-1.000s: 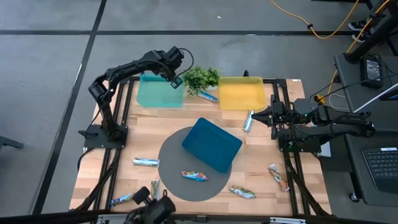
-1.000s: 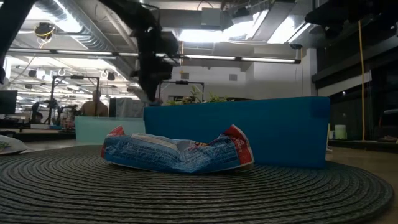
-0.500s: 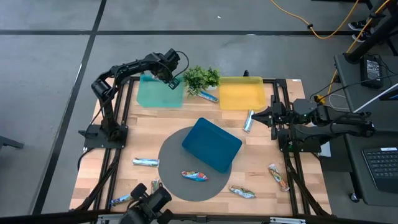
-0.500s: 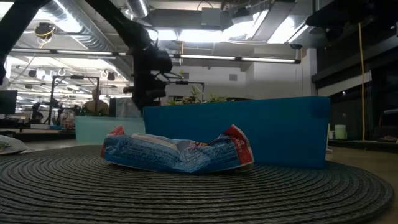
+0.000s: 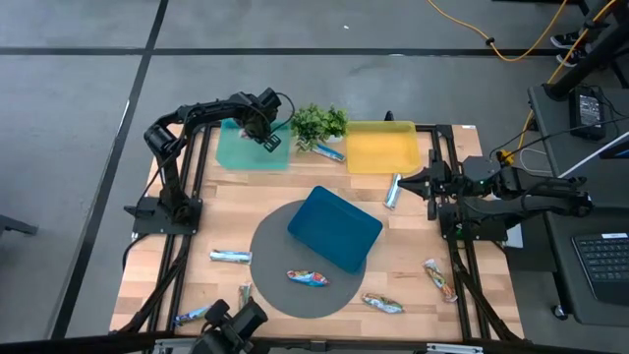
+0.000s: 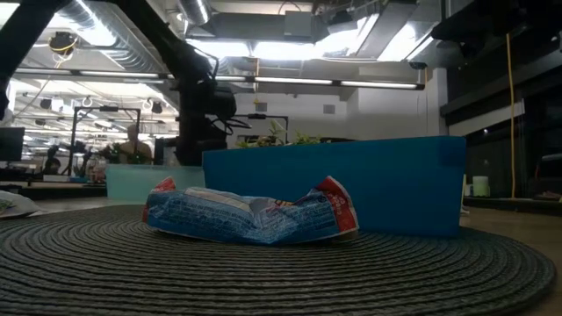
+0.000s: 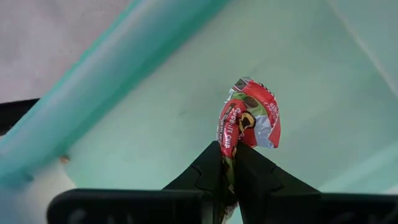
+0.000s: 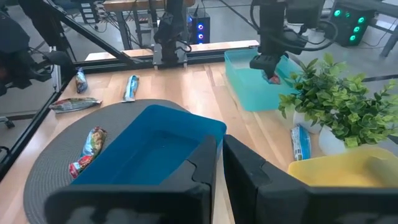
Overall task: Pick and place Granola Bars by type
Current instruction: Put the red granola bar into the green bin, then put the top yellow granola bar into the yellow bin
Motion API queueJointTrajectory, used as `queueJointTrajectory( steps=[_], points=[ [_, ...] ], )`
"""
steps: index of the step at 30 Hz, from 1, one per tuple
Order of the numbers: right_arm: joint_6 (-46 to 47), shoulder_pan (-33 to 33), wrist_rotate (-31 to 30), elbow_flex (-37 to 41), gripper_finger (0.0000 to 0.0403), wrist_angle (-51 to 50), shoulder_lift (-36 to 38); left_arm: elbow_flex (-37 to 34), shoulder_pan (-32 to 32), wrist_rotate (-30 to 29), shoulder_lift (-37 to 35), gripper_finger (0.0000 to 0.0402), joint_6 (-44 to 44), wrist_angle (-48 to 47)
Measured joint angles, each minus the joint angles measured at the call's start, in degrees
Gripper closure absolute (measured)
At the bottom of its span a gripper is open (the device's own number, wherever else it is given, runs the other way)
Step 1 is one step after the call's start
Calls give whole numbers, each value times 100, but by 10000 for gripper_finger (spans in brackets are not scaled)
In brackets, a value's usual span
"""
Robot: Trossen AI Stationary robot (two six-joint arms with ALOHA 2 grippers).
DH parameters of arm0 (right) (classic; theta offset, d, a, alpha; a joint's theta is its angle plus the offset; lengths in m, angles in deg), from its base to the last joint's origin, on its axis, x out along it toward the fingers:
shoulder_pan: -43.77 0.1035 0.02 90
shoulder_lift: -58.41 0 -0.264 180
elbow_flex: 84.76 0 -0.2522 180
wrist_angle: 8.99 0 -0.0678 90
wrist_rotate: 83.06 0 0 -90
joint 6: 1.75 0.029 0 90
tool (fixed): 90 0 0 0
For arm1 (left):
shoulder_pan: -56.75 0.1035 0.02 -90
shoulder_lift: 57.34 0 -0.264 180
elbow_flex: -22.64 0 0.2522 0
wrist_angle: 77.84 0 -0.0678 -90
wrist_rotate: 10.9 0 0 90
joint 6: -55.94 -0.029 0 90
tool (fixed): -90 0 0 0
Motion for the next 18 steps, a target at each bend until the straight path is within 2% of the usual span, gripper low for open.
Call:
queueJointTrajectory(
  steps=[11,18],
  points=[
    [39,0,2,0,370,0,-2,0,-9,202,-117,298,-214,-119],
    [46,-2,7,0,370,-149,-2,0,-44,332,-716,286,-228,-175]
  ],
)
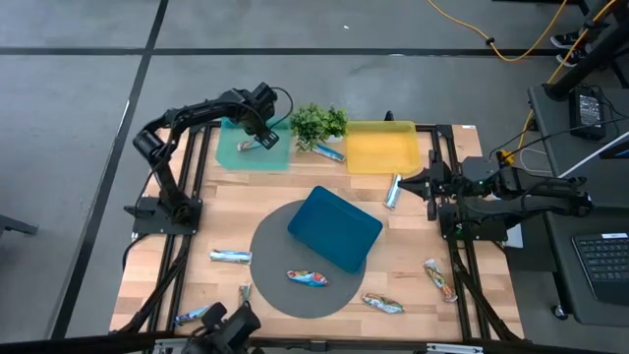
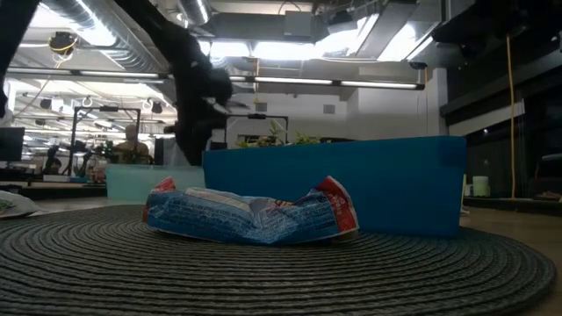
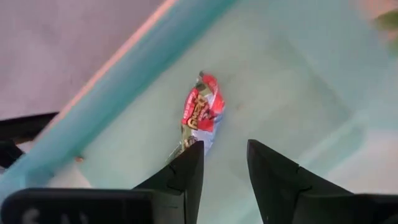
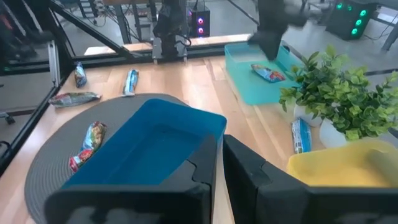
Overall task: Pick and place Granola Bars by type
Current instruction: Put the top yellow granola bar into the yellow bin
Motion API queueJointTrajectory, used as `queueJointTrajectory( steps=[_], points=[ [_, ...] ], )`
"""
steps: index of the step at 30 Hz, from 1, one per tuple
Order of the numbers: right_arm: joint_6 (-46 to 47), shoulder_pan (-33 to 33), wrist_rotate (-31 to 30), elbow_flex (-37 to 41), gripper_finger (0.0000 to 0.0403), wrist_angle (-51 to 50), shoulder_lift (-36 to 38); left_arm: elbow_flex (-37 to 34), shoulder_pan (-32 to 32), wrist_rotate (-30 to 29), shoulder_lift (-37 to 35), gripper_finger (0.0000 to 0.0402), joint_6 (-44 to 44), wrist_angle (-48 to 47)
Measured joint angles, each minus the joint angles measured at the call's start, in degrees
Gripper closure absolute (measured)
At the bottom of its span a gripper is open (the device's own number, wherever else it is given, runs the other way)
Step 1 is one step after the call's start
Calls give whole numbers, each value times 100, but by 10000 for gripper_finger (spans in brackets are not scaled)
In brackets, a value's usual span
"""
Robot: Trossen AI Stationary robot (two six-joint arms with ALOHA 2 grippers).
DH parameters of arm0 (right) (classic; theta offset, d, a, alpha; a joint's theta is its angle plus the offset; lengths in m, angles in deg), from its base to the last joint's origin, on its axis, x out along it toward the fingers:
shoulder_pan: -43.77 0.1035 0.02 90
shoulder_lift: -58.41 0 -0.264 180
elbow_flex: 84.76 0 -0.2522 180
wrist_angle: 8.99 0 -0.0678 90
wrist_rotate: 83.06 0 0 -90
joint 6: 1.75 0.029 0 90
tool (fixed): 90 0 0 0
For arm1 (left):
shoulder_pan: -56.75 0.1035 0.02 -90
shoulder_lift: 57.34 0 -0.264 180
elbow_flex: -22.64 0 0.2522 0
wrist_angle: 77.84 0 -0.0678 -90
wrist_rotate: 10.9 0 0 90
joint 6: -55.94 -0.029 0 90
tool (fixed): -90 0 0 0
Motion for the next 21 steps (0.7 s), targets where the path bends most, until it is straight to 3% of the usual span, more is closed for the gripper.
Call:
queueJointTrajectory(
  steps=[7,15,21],
  points=[
    [492,0,-33,0,370,-408,-129,0,-289,597,-1073,286,534,8],
    [1943,-2,-280,0,365,-665,-523,0,-1143,500,-2368,286,1081,316],
    [3146,-13,-522,0,297,-776,-964,0,-1886,108,-3069,286,1301,875]
  ],
)
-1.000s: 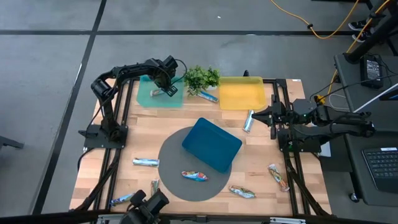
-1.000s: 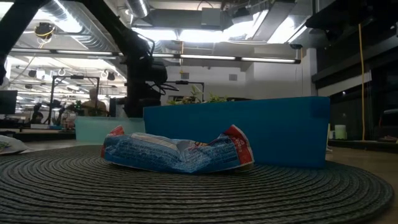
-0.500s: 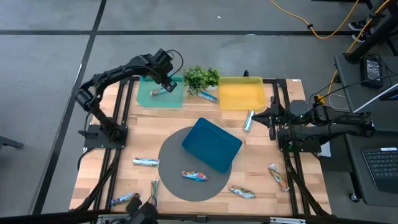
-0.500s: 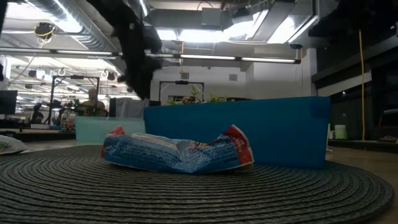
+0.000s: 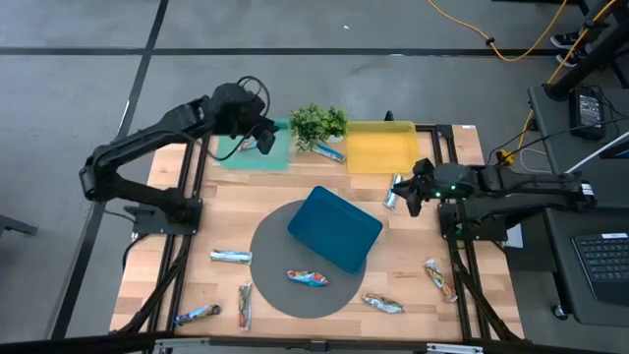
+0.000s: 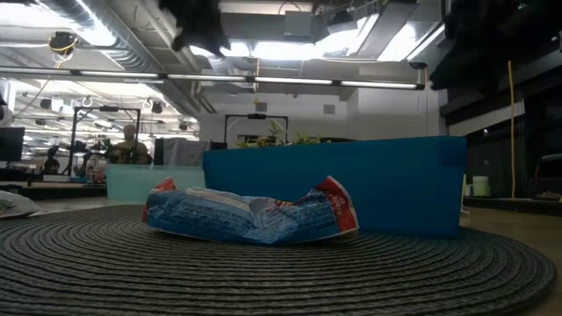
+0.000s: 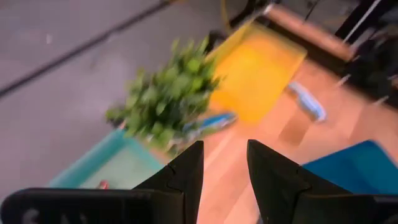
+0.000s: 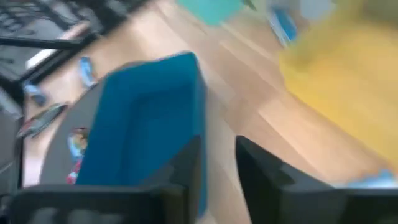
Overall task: Pick and place Granola Bars by type
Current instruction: Put the top yellow granola bar into the yellow bin
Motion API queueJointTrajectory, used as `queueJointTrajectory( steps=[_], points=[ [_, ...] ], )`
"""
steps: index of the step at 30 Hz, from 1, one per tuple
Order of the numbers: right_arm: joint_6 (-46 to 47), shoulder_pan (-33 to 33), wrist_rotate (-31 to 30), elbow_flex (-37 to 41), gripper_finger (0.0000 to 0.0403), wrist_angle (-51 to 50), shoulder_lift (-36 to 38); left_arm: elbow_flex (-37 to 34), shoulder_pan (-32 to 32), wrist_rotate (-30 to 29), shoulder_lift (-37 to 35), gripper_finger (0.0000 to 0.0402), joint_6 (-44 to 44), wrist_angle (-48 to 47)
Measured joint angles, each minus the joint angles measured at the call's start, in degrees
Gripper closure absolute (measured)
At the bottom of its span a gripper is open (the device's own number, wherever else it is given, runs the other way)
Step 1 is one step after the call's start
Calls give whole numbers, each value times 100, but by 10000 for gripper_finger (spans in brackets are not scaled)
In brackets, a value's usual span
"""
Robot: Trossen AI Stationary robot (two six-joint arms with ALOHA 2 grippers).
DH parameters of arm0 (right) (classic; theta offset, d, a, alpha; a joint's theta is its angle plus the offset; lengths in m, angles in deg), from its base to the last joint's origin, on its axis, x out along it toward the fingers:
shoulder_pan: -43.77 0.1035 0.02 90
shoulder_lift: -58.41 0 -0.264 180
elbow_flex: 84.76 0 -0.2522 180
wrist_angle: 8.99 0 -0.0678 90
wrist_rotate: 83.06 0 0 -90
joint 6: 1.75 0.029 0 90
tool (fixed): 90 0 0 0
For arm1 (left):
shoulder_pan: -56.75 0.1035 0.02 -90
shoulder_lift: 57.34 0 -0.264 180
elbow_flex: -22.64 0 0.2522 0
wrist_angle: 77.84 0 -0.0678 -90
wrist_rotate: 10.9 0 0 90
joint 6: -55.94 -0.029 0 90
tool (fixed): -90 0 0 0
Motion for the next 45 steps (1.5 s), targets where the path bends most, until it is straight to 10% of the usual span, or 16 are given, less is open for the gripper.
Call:
queueJointTrajectory(
  steps=[7,14,45],
  points=[
    [2143,-254,-574,0,179,-622,-690,0,-613,-531,-428,286,-6,481],
    [2264,-491,-702,0,116,-613,-1535,0,-964,-749,-474,286,-22,545],
    [2456,-958,-452,0,115,-45,-4552,0,-1344,-918,-422,286,-22,681]
  ],
)
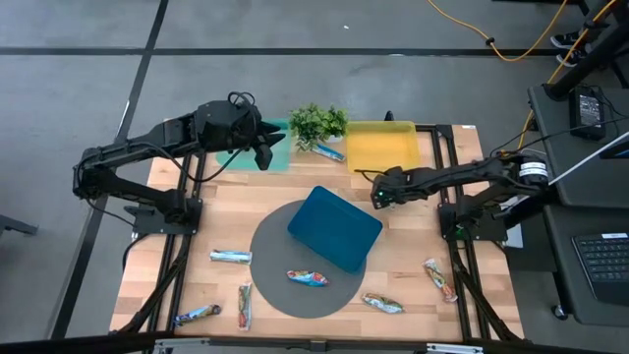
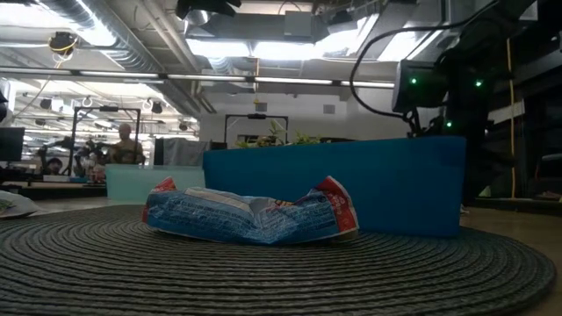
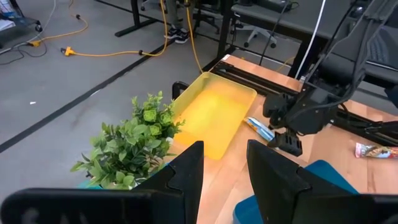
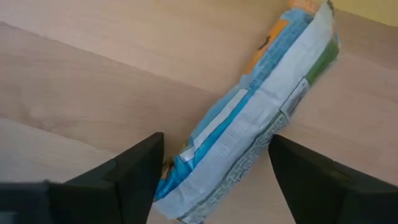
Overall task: Pick and place Granola Bars by type
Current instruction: Put the top yellow granola bar into the yellow bin
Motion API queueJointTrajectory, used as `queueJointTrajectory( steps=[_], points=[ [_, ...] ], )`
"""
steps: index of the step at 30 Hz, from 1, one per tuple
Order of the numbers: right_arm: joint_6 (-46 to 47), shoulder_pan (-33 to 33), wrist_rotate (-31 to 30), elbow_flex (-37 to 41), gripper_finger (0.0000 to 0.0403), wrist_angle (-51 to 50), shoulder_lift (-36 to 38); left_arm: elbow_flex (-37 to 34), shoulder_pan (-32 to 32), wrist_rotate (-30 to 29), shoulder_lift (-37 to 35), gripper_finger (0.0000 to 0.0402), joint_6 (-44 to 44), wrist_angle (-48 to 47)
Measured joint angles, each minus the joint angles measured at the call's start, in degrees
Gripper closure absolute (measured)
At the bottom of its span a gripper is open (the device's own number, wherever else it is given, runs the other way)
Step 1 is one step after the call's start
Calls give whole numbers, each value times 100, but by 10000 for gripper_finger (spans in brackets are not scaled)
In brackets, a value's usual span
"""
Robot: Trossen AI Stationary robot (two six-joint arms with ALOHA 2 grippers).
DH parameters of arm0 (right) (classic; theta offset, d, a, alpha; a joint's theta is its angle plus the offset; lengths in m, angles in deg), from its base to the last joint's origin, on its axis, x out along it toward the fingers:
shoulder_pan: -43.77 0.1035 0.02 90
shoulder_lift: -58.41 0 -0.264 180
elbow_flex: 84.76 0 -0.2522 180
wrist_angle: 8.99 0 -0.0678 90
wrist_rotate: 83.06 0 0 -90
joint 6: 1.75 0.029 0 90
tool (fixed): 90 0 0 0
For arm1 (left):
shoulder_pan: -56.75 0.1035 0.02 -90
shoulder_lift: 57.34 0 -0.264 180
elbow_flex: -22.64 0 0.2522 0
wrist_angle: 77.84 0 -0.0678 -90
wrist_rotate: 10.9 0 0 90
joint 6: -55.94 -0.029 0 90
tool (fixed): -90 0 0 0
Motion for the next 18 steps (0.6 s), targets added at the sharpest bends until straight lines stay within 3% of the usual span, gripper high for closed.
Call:
queueJointTrajectory(
  steps=[5,18],
  points=[
    [-30,0,7,-7,154,19,-22,0,0,0,0,286,0,0],
    [-660,0,496,-15,307,-2,-6,0,0,0,0,286,13,0]
  ],
)
